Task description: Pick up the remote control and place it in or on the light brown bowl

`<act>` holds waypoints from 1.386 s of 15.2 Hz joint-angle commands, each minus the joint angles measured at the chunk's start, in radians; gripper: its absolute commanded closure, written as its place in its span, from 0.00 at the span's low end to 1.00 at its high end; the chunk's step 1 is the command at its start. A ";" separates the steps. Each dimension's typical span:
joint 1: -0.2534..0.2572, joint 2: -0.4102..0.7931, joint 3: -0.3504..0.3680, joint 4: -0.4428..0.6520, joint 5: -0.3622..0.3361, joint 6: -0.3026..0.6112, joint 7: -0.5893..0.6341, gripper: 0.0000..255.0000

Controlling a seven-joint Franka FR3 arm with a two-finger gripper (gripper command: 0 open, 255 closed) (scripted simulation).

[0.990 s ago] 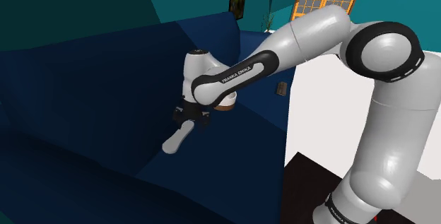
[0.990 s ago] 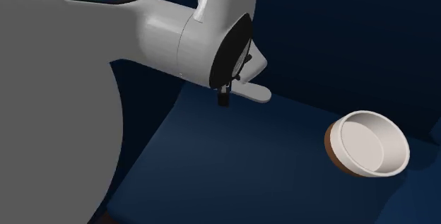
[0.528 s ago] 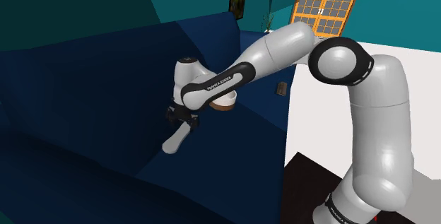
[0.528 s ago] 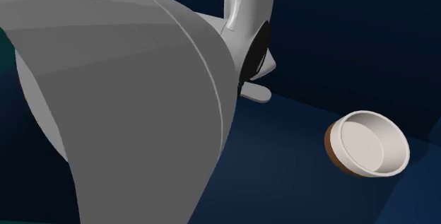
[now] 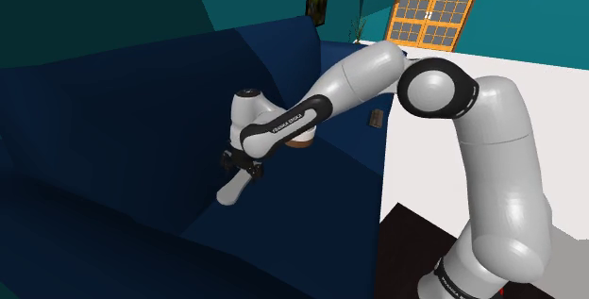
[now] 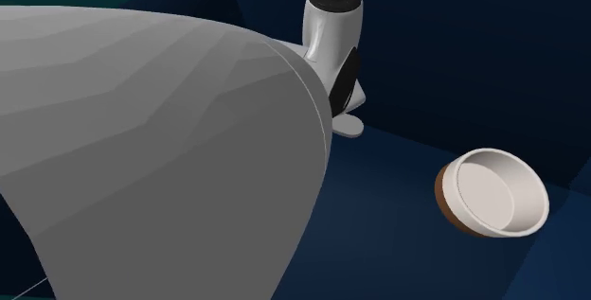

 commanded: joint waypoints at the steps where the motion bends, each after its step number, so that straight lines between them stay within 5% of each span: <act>1: 0.001 0.004 -0.001 0.002 -0.001 0.002 0.001 0.00; 7: 0.001 0.004 -0.001 0.002 -0.001 0.002 0.001 0.00; 8: 0.001 0.004 -0.001 0.002 -0.001 0.002 0.001 1.00; 21: -0.006 -0.028 0.009 0.009 0.013 -0.036 -0.008 1.00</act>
